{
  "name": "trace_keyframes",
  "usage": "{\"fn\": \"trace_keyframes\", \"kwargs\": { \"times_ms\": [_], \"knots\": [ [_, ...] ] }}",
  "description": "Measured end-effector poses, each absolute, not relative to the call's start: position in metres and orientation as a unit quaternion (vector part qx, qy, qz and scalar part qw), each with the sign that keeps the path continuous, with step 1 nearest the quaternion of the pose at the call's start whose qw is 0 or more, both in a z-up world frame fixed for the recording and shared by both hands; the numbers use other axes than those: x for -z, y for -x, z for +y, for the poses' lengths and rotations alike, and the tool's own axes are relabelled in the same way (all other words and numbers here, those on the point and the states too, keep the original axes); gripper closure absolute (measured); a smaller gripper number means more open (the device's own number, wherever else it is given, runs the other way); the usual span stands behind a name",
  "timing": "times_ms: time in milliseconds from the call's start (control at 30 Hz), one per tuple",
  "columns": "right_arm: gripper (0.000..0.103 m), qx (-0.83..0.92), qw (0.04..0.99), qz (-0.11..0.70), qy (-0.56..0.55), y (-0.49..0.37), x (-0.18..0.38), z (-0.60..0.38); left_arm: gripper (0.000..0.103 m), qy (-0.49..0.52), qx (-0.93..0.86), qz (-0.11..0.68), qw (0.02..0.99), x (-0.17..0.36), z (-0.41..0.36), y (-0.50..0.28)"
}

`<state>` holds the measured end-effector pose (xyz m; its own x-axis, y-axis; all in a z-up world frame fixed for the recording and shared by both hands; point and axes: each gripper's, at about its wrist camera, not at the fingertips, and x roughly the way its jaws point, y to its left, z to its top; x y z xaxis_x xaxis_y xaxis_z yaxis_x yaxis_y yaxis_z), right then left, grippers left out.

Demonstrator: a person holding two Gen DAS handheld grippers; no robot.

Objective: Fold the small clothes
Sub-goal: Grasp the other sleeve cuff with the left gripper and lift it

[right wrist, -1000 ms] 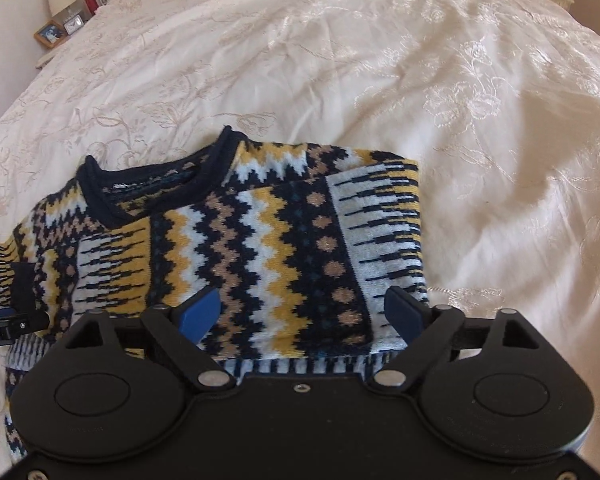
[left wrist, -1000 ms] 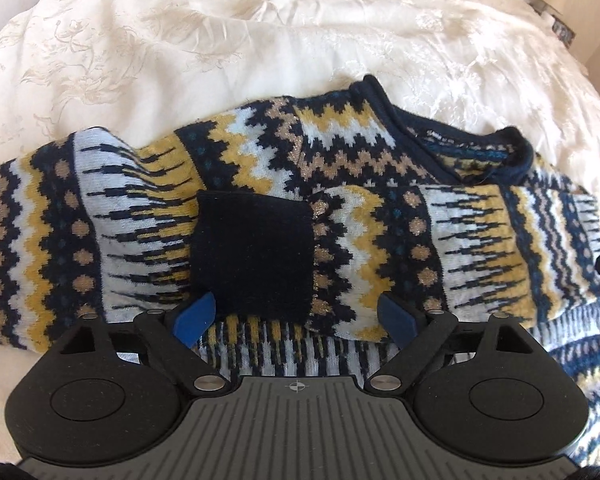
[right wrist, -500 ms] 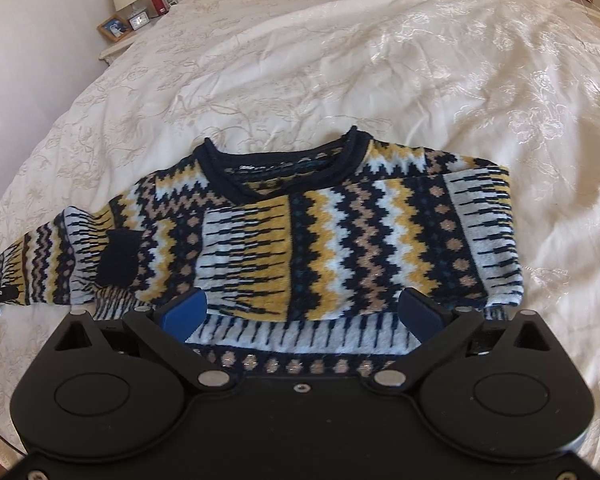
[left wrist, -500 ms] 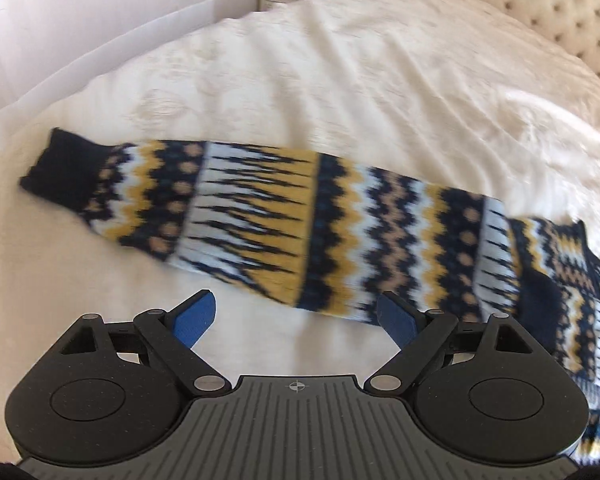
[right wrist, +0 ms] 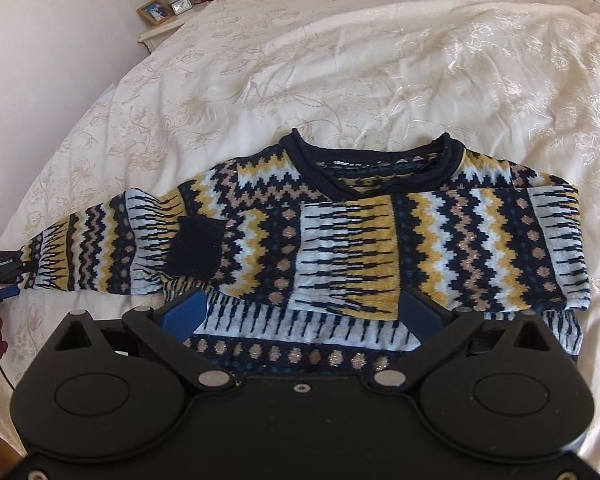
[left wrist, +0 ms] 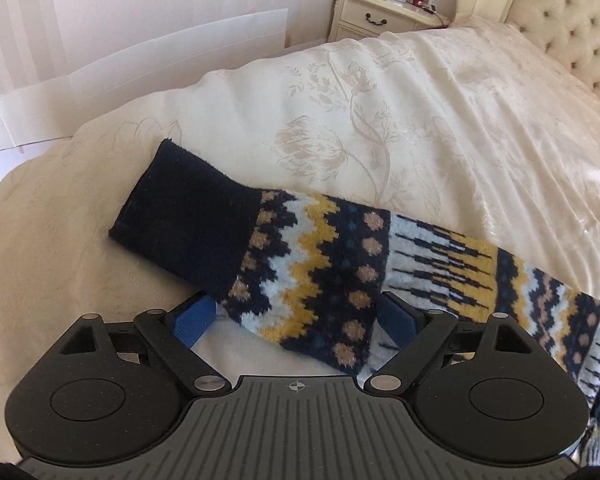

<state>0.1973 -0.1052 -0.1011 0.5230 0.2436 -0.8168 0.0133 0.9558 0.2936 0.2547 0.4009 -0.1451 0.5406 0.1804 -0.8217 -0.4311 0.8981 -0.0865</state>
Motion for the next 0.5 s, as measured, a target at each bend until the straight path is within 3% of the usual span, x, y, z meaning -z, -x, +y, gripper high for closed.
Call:
{"fn": "trace_keyframes", "kwargs": {
  "times_ms": [100,200,267,300,500],
  "knots": [
    [0.001,-0.078,0.860,0.488,-0.125,-0.197,0.101,-0.096,0.018,0.162,-0.183,0.432,0.868,0.145,0.409,-0.259],
    [0.001,-0.085,0.858,0.492,-0.121,-0.198,0.103,-0.091,0.053,0.198,-0.197,0.423,0.862,0.142,0.420,-0.259],
    [0.001,-0.088,0.856,0.494,-0.122,-0.198,0.105,-0.089,0.090,0.220,-0.200,0.425,0.855,0.141,0.427,-0.257],
    [0.001,-0.089,0.856,0.494,-0.124,-0.198,0.105,-0.090,0.096,0.225,-0.204,0.419,0.855,0.138,0.428,-0.255],
    [0.001,-0.102,0.853,0.496,-0.127,-0.196,0.109,-0.094,0.097,0.181,-0.190,0.382,0.886,0.095,0.403,-0.240]
  ]
}}
